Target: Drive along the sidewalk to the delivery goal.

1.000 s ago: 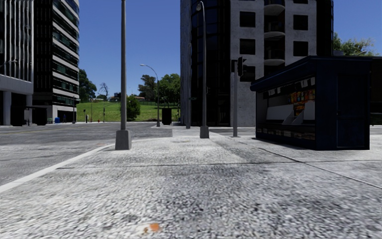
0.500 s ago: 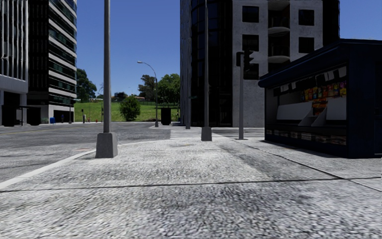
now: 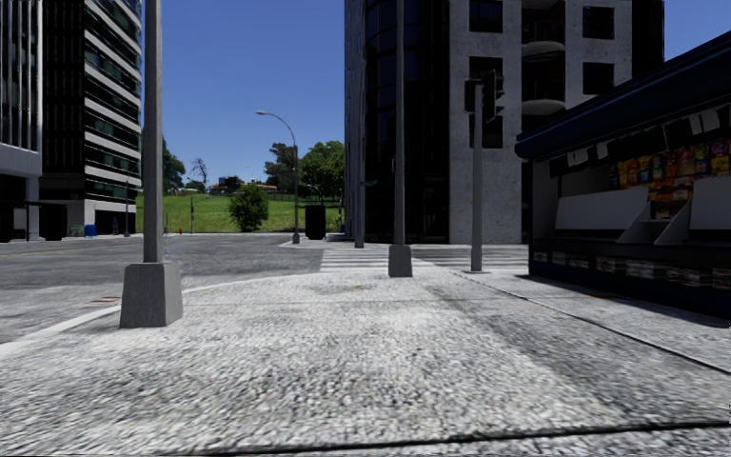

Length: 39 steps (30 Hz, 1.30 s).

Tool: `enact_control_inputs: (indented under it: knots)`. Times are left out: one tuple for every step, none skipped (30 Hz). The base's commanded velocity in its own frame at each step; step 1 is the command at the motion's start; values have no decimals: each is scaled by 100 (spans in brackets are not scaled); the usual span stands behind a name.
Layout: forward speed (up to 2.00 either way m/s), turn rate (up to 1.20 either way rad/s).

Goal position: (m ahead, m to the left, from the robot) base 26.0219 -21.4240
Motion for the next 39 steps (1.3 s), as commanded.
enact_control_inputs:
  knots:
    - [200, 0]
    - [200, 0]
    - [200, 0]
    - [200, 0]
    - [200, 0]
    - [200, 0]
    - [200, 0]
    - [200, 0]
    - [200, 0]
    - [200, 0]
    - [200, 0]
    - [200, 0]
    - [200, 0]
    - [200, 0]
    - [200, 0]
    - [200, 0]
    - [200, 0]
    - [200, 0]
    - [200, 0]
    - [200, 0]
    - [200, 0]
    - [200, 0]
    - [200, 0]
    - [200, 0]
    - [200, 0]
    - [200, 0]
    - [200, 0]
    - [200, 0]
    - [200, 0]
    - [200, 0]
    - [200, 0]
    - [200, 0]
    - [200, 0]
    - [200, 0]
    - [200, 0]
    - [200, 0]
    - [200, 0]
    - [200, 0]
    - [200, 0]
